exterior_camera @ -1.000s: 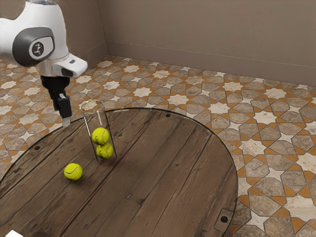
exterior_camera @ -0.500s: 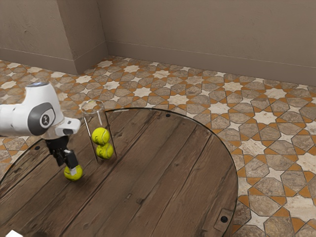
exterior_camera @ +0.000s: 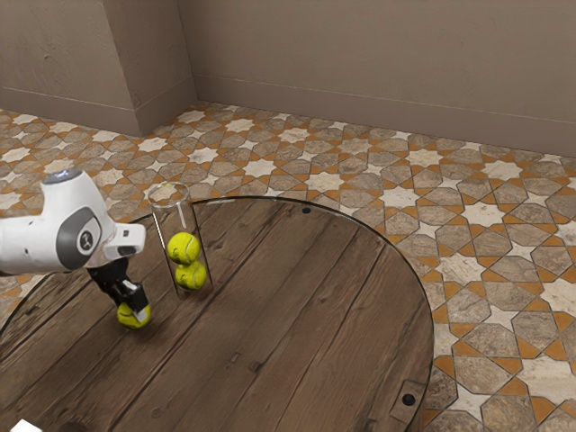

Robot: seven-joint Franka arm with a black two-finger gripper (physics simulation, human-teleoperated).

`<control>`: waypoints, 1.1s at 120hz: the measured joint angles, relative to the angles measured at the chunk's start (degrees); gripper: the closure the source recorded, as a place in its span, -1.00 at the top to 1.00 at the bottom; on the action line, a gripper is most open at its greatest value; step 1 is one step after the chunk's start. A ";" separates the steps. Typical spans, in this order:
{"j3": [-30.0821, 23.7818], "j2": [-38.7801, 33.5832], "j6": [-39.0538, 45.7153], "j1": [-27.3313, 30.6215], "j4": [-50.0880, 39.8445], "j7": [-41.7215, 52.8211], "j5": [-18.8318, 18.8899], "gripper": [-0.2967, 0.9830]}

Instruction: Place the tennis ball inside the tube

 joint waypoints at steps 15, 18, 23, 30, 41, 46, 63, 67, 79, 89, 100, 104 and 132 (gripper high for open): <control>0.02 -0.11 0.65 0.01 0.02 -0.52 0.28 -0.05; 0.03 -1.08 0.70 0.01 0.01 -0.65 0.38 -0.09; 0.07 -3.30 0.50 -0.01 -0.02 -0.92 0.58 -0.16; -0.16 -7.73 -0.33 0.30 -0.17 -1.42 0.96 -0.25; -0.33 -14.70 -1.64 0.30 -0.36 -2.39 1.60 -0.34; -0.42 -17.73 -2.06 0.11 -0.15 -2.87 1.88 -0.37; -0.56 -24.84 -2.85 -0.50 2.88 -4.65 2.54 -0.47; -0.73 -25.52 -2.95 -0.96 4.43 -5.10 2.69 -0.48; -0.94 -24.56 -3.11 -3.66 9.42 -6.40 3.11 -0.48; -0.98 -22.00 -3.16 -5.03 11.79 -7.26 3.34 -0.45; -0.99 -19.02 -3.12 -5.80 13.92 -7.85 3.19 -0.34; -0.99 -18.15 -3.16 -5.97 14.67 -7.86 2.95 -0.24; -0.99 -14.93 -3.82 -6.63 16.92 -5.98 0.84 0.21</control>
